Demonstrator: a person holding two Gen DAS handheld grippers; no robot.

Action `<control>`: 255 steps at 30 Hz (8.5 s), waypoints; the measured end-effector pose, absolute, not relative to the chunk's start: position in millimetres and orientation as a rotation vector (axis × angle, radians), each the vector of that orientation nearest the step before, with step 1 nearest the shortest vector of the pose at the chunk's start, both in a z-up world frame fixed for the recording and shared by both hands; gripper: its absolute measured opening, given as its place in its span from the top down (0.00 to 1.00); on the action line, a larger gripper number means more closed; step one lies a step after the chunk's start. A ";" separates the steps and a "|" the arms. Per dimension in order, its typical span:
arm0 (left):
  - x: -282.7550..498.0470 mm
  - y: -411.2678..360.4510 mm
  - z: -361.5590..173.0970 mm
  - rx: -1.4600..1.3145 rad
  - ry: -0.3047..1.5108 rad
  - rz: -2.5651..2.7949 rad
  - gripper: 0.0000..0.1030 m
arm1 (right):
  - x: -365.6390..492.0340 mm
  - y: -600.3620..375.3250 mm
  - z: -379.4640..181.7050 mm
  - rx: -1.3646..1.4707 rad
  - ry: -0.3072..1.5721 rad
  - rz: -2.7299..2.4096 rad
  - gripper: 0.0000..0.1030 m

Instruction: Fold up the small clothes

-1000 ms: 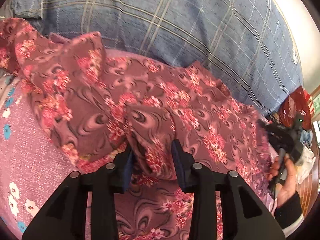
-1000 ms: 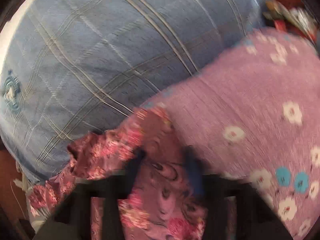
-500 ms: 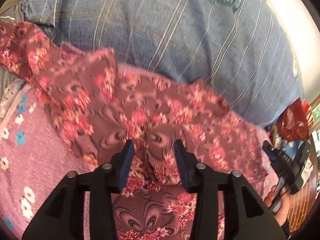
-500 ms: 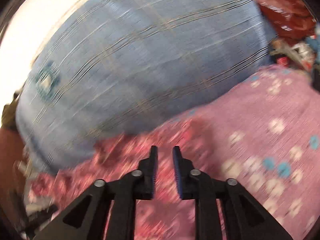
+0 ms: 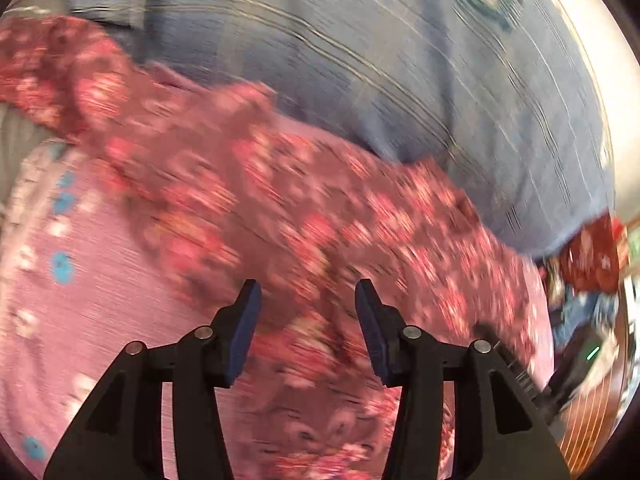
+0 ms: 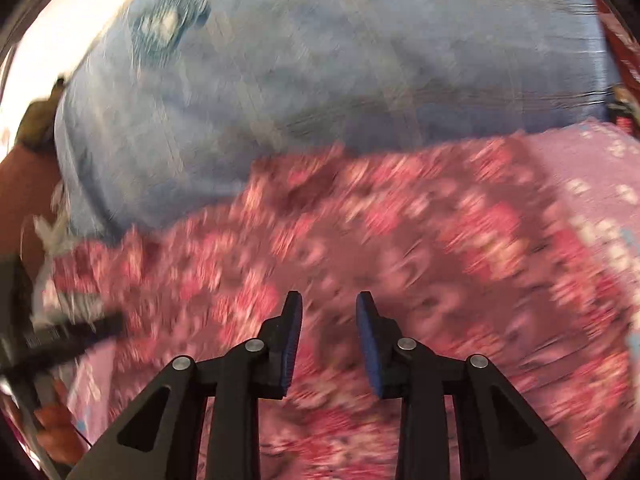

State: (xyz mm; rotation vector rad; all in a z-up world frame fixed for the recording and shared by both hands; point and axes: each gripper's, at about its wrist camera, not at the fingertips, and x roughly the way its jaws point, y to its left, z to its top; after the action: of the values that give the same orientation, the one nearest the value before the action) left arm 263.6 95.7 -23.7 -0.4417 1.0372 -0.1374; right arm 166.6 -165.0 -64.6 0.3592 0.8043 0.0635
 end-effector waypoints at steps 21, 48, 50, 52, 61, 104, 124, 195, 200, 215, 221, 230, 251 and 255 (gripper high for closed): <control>323.5 333.5 4.1 -0.617 0.972 0.304 0.40 | 174.7 -137.0 -78.7 0.227 0.740 0.116 0.30; 228.2 157.8 108.3 -0.415 0.871 -0.129 0.94 | 172.7 -149.1 -78.7 0.318 0.714 0.179 0.26; 228.6 120.6 108.5 -0.382 0.868 -0.193 0.94 | 172.1 -150.4 -78.6 0.327 0.711 0.184 0.26; 230.3 93.0 99.8 -0.375 0.892 -0.239 0.94 | 171.9 -152.2 -78.8 0.337 0.708 0.190 0.26; 270.5 1.3 -9.8 -0.409 1.174 -0.366 0.94 | 170.7 -159.9 -80.6 0.385 0.693 0.219 0.26; 235.8 84.8 -36.8 -0.667 1.045 -0.341 0.31 | 167.6 -273.4 -30.2 0.712 0.602 -0.022 0.98; 225.9 82.6 -49.9 -0.697 1.135 -0.246 0.92 | 141.7 -311.2 -38.3 0.645 0.700 -0.233 0.91; 225.1 102.7 -55.0 -0.820 1.113 -0.285 0.64 | 142.0 -254.6 -47.9 0.779 0.763 0.124 0.91; 213.0 111.6 -51.2 -0.826 1.154 -0.213 0.80 | 113.1 -268.0 -37.8 0.800 0.693 0.130 0.92; 226.8 80.0 -46.7 -0.592 1.221 -0.144 0.67 | 111.8 -285.3 -62.3 0.824 0.768 0.071 0.83; 187.3 82.1 -33.0 -0.441 1.279 -0.202 0.56 | 87.6 -303.0 -67.3 0.911 0.790 0.084 0.79; 103.3 120.4 -38.7 -0.395 1.343 -0.219 0.48 | -12.3 -339.0 -52.5 0.689 0.864 -0.006 0.65; -8.7 107.5 -66.5 -0.301 1.481 -0.384 0.30 | -107.6 -287.3 -89.3 0.471 1.154 0.250 0.59; -16.6 98.2 -71.2 -0.255 1.491 -0.426 0.27 | -115.6 -276.5 -93.6 0.386 1.201 0.283 0.59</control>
State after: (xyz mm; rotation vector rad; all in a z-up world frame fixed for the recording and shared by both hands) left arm -16.6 98.2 -71.2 -0.2555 1.4909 -0.4258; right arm -115.6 -276.5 -93.6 0.3864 1.2010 0.2834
